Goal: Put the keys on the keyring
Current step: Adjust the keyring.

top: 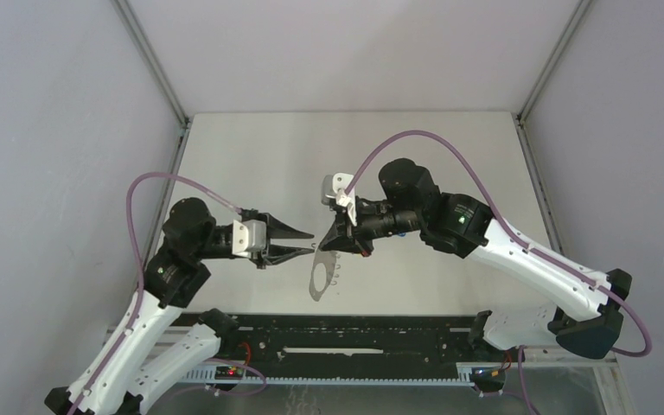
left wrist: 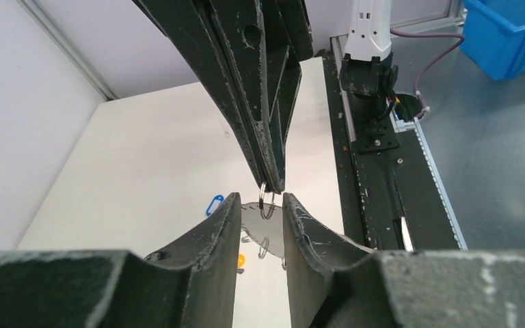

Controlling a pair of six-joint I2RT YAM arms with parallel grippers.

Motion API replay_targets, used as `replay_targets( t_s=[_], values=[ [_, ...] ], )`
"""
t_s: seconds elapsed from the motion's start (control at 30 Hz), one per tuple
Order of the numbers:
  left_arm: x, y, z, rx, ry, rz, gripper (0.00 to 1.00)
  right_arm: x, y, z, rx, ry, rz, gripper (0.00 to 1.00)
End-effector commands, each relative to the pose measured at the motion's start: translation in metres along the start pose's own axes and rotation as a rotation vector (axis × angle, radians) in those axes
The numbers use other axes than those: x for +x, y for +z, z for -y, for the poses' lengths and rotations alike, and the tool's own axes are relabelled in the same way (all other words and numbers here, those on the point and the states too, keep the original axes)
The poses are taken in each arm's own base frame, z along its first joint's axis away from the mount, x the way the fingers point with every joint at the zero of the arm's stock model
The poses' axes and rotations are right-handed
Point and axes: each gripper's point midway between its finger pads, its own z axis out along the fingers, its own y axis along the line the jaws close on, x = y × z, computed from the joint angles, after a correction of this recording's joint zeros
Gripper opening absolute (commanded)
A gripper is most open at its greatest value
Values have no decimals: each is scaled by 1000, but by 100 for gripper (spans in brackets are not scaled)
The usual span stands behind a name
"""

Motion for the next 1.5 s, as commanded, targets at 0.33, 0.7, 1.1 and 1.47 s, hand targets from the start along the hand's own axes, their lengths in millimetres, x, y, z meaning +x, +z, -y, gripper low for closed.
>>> replay_targets(
  t_s=[0.33, 0.7, 1.1, 1.47],
  values=[
    [-4, -9, 6, 11, 45, -29, 32, -30, -15, -12, -37, -36, 109, 0],
    [-9, -5, 3, 26, 31, -9, 27, -30, -11, -17, -75, -31, 101, 0],
    [-15, -2, 9, 71, -11, 26, 22, -31, -6, -14, -77, -34, 101, 0],
    [-8, -7, 24, 127, 3, -1, 20, -30, -6, -10, -55, -34, 100, 0]
  ],
)
